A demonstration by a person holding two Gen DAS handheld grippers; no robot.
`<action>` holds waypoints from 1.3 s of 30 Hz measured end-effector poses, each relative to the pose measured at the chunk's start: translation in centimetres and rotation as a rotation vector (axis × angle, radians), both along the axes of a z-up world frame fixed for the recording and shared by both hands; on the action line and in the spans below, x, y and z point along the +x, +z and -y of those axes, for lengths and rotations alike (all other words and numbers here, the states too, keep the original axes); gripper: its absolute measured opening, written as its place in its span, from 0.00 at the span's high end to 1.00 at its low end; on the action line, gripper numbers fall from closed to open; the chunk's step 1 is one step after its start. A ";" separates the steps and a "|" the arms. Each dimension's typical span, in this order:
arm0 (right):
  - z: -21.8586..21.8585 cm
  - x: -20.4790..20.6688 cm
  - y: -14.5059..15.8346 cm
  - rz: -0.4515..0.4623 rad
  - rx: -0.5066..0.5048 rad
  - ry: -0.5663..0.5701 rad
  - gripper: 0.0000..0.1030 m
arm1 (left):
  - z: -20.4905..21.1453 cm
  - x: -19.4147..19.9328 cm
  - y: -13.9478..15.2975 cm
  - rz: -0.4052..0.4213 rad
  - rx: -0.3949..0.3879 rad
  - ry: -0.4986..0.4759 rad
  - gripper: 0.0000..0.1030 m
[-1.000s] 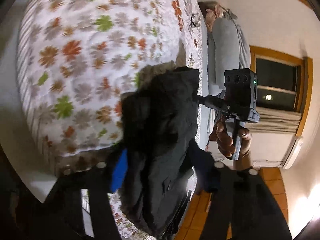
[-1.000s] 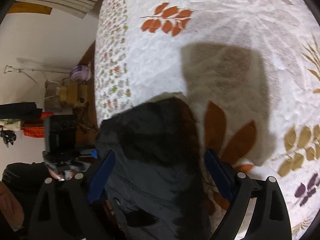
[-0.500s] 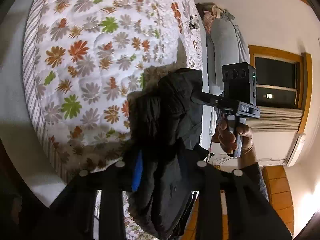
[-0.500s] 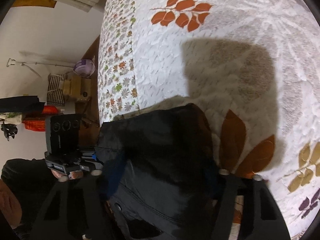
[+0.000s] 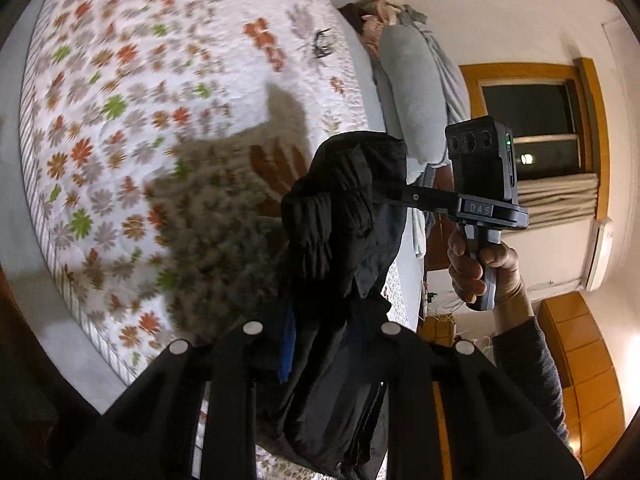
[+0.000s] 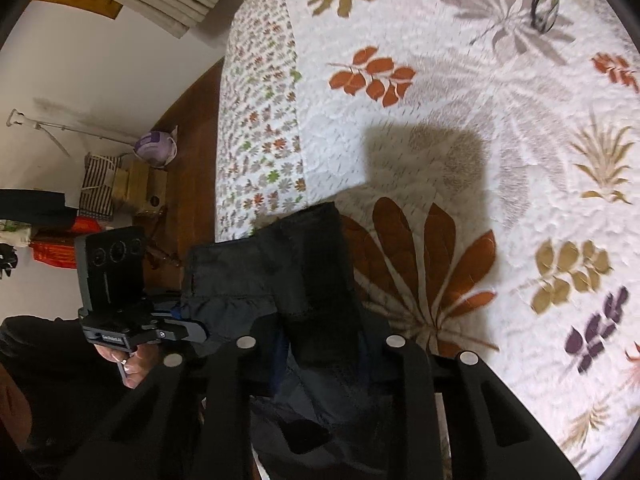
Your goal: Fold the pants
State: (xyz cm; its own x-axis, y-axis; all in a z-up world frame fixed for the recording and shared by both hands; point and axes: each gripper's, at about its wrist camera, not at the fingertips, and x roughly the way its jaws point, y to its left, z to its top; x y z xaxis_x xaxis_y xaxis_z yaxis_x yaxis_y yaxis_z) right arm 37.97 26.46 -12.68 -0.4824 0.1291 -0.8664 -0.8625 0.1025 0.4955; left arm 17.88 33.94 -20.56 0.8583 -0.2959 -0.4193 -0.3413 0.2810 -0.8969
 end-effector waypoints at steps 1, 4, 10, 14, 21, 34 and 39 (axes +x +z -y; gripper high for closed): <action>0.3 -0.1 0.6 0.008 0.003 -0.004 0.74 | 0.2 0.2 0.6 0.005 0.007 -0.004 0.80; 1.2 -0.4 2.5 0.039 0.013 -0.018 0.74 | 0.8 0.8 2.4 0.024 0.029 -0.020 0.80; 4.1 -1.0 6.6 0.098 0.044 -0.054 0.74 | 2.6 1.4 5.8 0.061 0.084 -0.060 0.80; 6.6 -1.2 9.2 0.128 0.069 -0.091 0.74 | 4.2 1.8 8.1 0.088 0.142 -0.093 0.80; 10.9 -1.5 12.7 0.175 0.110 -0.147 0.74 | 7.5 1.5 11.1 0.114 0.250 -0.150 0.80; 16.8 -2.1 16.4 0.205 0.179 -0.220 0.74 | 11.9 1.3 14.5 0.150 0.328 -0.213 0.80; 19.5 -2.2 17.7 0.218 0.202 -0.249 0.74 | 14.0 1.4 15.8 0.168 0.368 -0.244 0.80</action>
